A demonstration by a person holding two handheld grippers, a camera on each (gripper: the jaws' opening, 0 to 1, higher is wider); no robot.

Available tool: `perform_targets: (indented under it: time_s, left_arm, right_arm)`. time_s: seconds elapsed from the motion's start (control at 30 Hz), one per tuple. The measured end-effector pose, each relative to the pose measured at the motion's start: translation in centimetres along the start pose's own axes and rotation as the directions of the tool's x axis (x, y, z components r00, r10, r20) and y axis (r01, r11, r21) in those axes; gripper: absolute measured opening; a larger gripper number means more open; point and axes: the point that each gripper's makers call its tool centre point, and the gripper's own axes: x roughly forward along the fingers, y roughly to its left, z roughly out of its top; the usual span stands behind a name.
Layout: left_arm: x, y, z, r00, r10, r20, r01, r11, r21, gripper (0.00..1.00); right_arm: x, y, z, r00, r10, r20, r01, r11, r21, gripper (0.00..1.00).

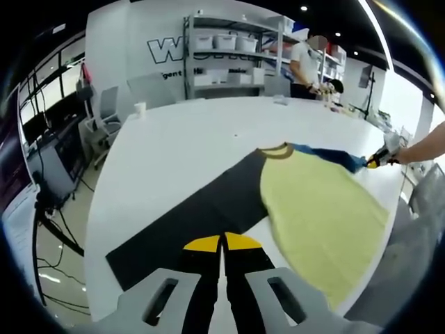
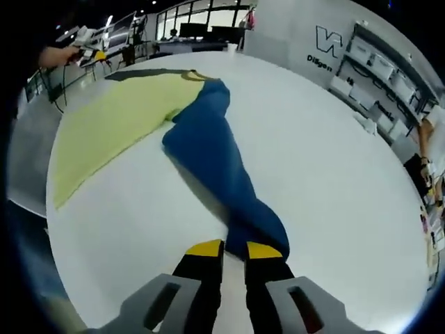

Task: Fold the garment on the visible template until the final outline fits inside the template.

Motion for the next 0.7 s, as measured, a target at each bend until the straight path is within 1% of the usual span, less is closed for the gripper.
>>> perform_targets:
  time_s: [0.03,0.07,0.1,0.13,0.17,0.2,0.3,0.37,0.4,0.5,0.53,0.57,0.6,0.67,0.7]
  left_arm:
    - [0.0,0.0,0.0,1.0,0.001,0.0,-0.001,1.0,0.0,0.0]
    - [0.0,0.1,-0.1,1.0,0.001,-0.002,-0.001,1.0,-0.001,0.0]
    - [-0.1,0.1,-0.1,1.0,0.002,-0.003,-0.002,1.0,0.0,0.0]
    - [-0.1,0.1,-0.1,1.0,0.003,-0.003,-0.003,1.0,-0.001,0.0]
    - [-0.1,0.2,-0.1,1.0,0.004,-0.002,-0.004,1.0,-0.001,0.0]
    - [-0.1,0.2,-0.1,1.0,0.005,-0.001,-0.005,1.0,-0.002,0.0]
    - [-0.1,0.2,0.0,1.0,0.004,0.001,-0.004,1.0,-0.002,0.0]
    - [0.0,0.2,0.1,1.0,0.002,0.001,-0.002,1.0,-0.003,0.0]
    - [0.0,0.1,0.1,1.0,0.001,0.002,-0.001,1.0,-0.002,0.0]
    - [0.2,-0.1,0.1,1.0,-0.004,0.003,0.004,1.0,-0.003,0.0]
    - [0.3,-0.2,0.1,1.0,-0.007,0.004,0.007,1.0,-0.002,0.0]
    - [0.3,-0.3,0.1,1.0,-0.008,0.004,0.008,1.0,-0.002,0.0]
    - [0.4,-0.4,0.2,1.0,-0.01,0.005,0.01,1.0,-0.001,0.0]
    - [0.4,-0.6,0.2,1.0,-0.014,0.005,0.014,1.0,-0.001,0.0]
    - [0.4,-0.7,0.2,1.0,-0.015,0.006,0.015,1.0,0.0,0.0]
  right_arm:
    - [-0.2,0.0,-0.2,1.0,-0.003,-0.014,0.003,1.0,0.012,0.04]
    - [-0.2,0.0,-0.1,1.0,-0.003,-0.014,0.003,1.0,0.013,0.03]
    - [-0.3,0.1,-0.1,1.0,-0.003,-0.026,0.003,1.0,-0.013,0.0]
    - [-0.5,0.3,0.1,1.0,0.003,-0.022,-0.003,1.0,-0.013,0.0]
    - [-0.8,0.4,0.6,1.0,0.016,-0.003,-0.016,1.0,0.011,0.0]
    - [-1.0,0.5,0.7,1.0,0.024,0.001,-0.024,1.0,0.019,0.0]
    - [-2.2,1.6,2.0,0.993,0.103,0.065,-0.107,0.992,0.062,0.0]
    - [-3.0,2.5,2.6,0.981,0.163,0.105,-0.175,0.978,0.113,0.0]
    - [-3.6,3.2,2.9,0.967,0.222,0.129,-0.238,0.962,0.134,0.0]
    - [-5.0,4.2,3.3,0.938,0.305,0.163,-0.332,0.926,0.181,0.0]
    - [-5.9,4.8,4.0,0.914,0.349,0.208,-0.391,0.895,0.215,0.0]
    - [-6.2,4.8,4.1,0.906,0.363,0.22,-0.408,0.887,0.216,0.0]
    - [-6.5,4.6,4.2,0.906,0.363,0.22,-0.408,0.887,0.216,0.0]
    - [-7.6,5.0,4.9,0.875,0.404,0.268,-0.469,0.844,0.261,0.0]
    - [-8.4,5.4,5.7,0.845,0.431,0.318,-0.519,0.806,0.285,0.0]
